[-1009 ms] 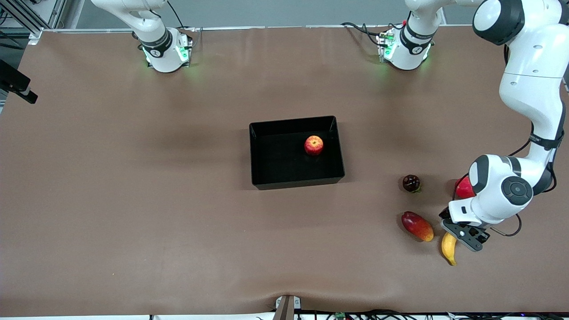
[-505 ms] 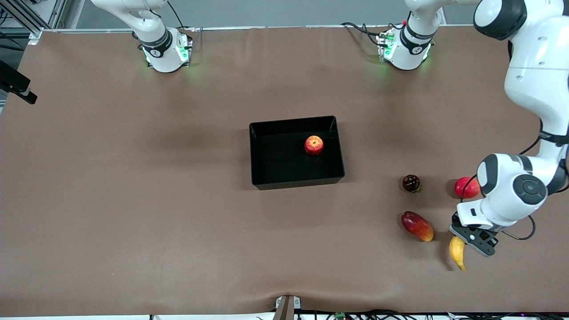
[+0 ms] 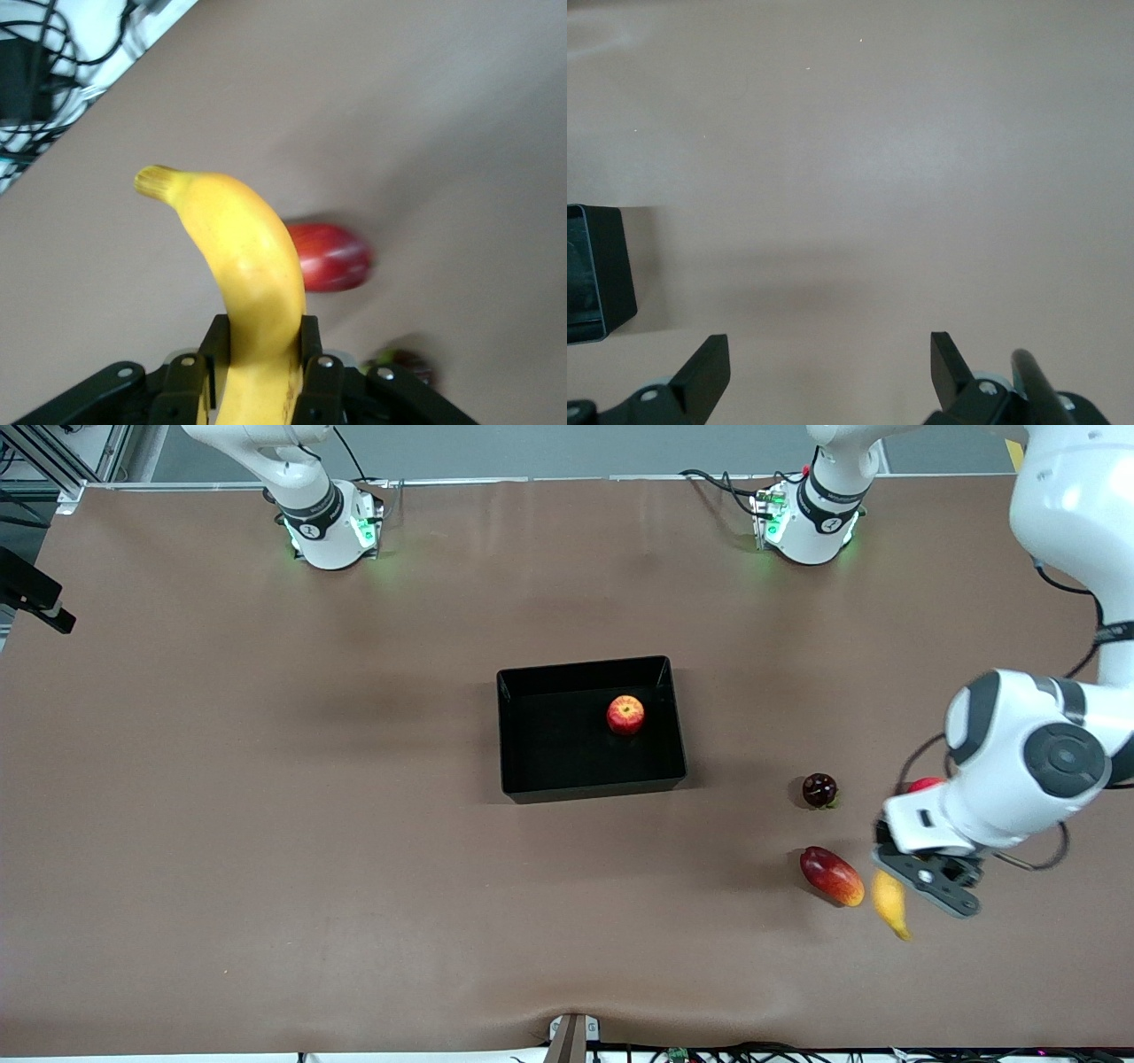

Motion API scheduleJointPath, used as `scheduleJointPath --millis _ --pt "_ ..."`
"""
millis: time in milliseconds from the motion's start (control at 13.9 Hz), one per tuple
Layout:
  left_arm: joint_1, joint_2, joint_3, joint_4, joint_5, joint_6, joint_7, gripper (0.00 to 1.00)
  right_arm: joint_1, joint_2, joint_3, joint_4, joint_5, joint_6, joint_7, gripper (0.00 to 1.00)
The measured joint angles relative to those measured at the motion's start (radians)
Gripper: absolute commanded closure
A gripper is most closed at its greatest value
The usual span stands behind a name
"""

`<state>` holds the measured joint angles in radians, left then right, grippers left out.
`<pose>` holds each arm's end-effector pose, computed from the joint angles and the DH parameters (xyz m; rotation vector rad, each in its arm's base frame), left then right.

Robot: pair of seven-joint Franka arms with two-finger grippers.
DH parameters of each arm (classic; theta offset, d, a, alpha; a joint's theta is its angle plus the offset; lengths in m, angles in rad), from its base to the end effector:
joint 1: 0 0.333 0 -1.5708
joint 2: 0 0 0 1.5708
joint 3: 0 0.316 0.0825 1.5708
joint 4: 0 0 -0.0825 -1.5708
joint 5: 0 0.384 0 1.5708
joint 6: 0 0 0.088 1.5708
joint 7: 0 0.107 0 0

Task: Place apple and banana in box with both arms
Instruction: 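Close the left gripper on the banana tip and lift it, then carry the banana with the left gripper over the black box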

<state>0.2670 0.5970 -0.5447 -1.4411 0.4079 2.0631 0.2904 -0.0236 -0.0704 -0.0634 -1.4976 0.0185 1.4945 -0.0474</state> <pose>0.7094 -0.1022 0.3893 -2.8989 0.9720 -0.1754 0.5214 -0.0449 0.6897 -3.1209 0.0586 -0.1070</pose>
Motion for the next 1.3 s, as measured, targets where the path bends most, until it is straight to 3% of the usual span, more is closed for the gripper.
scheduleJointPath --millis 216,505,721,1009,1297 --pt "-0.023 -0.005 -0.128 -0.011 0.0 -0.059 -0.306 1.0 0.0 0.0 0.0 -0.004 0.0 0.0 0.0 0.0" --pt "-0.198 0.006 -0.158 -0.035 0.0 -0.074 -0.778 1.0 0.0 0.0 0.0 -0.006 0.0 0.0 0.0 0.0" --pt "-0.363 0.045 -0.148 -0.037 0.0 -0.07 -1.029 1.0 0.0 0.0 0.0 -0.006 0.0 0.0 0.0 0.0" --pt "-0.5 0.076 -0.111 -0.036 0.0 -0.043 -1.233 1.0 0.0 0.0 0.0 -0.006 0.0 -0.001 0.0 0.0" --pt "-0.689 0.09 0.014 -0.034 0.0 -0.005 -1.383 1.0 0.0 0.0 0.0 -0.006 0.0 -0.005 0.0 0.0"
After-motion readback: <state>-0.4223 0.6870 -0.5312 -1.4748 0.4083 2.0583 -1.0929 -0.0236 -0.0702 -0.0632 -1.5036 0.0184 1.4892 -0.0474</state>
